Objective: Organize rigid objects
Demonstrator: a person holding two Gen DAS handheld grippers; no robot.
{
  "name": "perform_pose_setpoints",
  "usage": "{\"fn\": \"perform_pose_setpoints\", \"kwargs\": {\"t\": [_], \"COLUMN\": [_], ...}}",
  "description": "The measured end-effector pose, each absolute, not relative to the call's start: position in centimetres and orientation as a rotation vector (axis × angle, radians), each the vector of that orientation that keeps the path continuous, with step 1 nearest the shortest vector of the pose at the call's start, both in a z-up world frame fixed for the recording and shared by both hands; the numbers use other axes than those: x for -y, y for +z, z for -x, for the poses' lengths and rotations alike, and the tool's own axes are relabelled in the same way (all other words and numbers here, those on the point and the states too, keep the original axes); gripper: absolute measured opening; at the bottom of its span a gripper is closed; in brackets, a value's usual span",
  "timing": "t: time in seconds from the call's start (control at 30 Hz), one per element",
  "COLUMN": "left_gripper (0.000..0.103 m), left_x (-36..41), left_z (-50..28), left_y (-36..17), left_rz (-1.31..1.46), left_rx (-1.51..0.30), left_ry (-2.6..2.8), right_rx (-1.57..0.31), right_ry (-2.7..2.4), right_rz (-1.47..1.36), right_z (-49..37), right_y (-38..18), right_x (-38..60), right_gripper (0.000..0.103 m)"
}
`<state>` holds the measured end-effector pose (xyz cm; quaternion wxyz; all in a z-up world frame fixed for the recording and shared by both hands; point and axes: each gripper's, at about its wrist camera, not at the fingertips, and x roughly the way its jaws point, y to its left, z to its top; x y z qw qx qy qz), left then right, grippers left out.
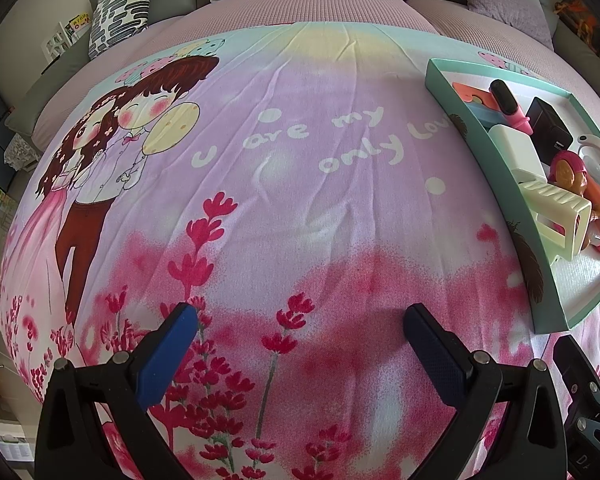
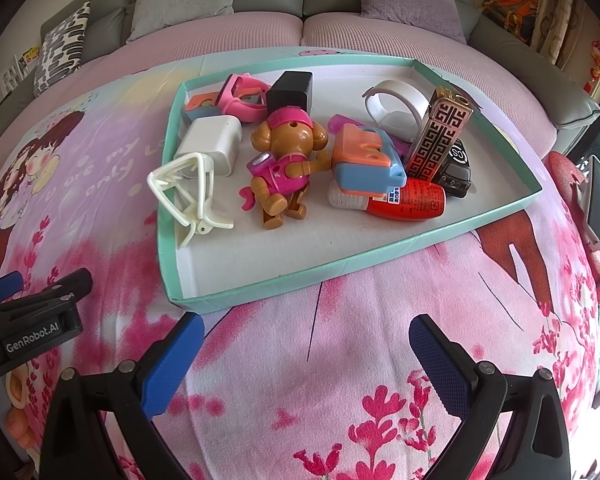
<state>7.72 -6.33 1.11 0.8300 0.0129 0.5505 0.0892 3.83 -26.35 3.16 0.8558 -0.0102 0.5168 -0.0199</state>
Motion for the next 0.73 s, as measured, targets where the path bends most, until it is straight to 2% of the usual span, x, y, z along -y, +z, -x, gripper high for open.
{"fn": "perform_pose_setpoints", "kwargs": {"t": [0.73], "left_gripper": [0.103], "left_x": [6.13], "left_z": [-7.62], "left_y": [1.65], "left_rz": [-0.011], "left_rx": [-1.142], "left_ry": [0.185], "right_rx": [-1.091], "right_ry": [-0.042], "right_rz": [0.024], "right_z": [-3.54], "right_y": [2.98], "right_x": [26.58], "right_gripper": [0.103]}}
